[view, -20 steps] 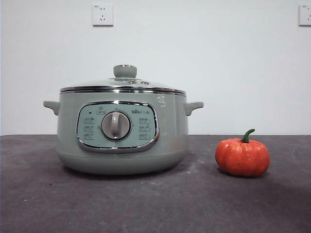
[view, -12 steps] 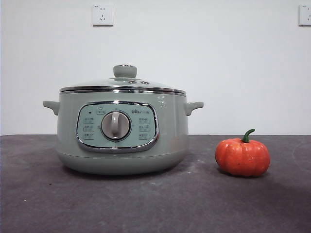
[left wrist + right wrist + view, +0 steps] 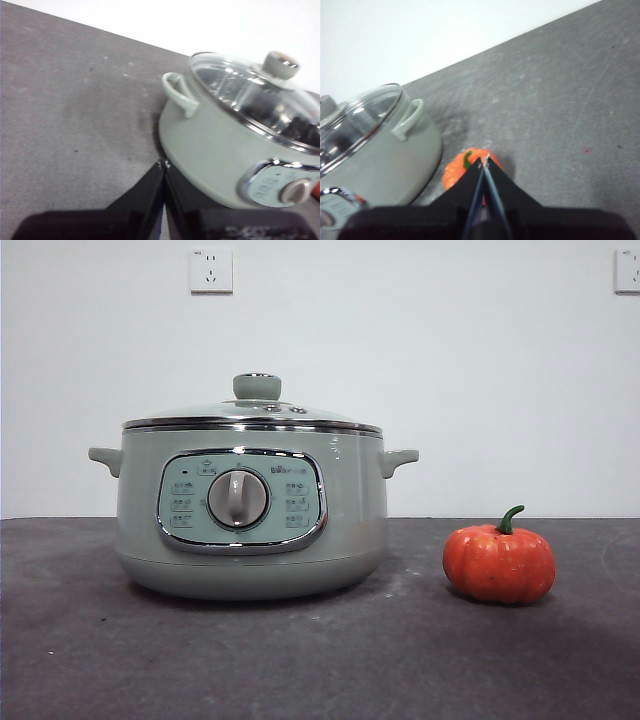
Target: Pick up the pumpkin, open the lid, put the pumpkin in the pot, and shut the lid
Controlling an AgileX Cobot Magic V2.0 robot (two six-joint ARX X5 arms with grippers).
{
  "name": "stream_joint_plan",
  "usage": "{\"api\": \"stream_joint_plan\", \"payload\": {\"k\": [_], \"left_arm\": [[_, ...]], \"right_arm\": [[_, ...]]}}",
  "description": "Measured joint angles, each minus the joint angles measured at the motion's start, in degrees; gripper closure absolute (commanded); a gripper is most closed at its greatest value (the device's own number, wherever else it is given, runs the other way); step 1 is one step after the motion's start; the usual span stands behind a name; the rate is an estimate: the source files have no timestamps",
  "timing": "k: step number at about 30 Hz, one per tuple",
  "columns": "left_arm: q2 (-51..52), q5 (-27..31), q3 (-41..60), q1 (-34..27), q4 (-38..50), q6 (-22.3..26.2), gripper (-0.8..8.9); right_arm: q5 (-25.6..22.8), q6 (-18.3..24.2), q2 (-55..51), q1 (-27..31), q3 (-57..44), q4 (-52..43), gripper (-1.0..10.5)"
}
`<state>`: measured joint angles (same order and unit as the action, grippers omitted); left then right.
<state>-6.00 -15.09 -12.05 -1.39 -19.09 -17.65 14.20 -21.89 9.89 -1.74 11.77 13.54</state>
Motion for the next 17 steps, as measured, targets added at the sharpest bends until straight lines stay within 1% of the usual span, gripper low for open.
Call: {"api": "stream_joint_plan", "payload": {"k": [4,7,12,17], "left_arm": [[-4.96,-2.75,-5.14,0.0,-2.71,0.07,8.22],[-9.22,-6.49,-9.77,0.0,-4.79,1.22,8.22],[-16.7,-12.7,-18.43,0.0,-10.32,5.6,8.22],[-22.69,-16.76,-26.67,0.0,-17.18,11.41,8.22]], "right_arm": [[3.85,0.5,5.6,0.0,6.64,4.26,9.6],[6.62,2.69,10.51,0.0,13.0,9.09,9.6],[10.19,9.09,19.32,-0.28,25.03,18.34,9.6],[12.83,15.52,27.17,-1.6,36.52,26.71,9.6]]}}
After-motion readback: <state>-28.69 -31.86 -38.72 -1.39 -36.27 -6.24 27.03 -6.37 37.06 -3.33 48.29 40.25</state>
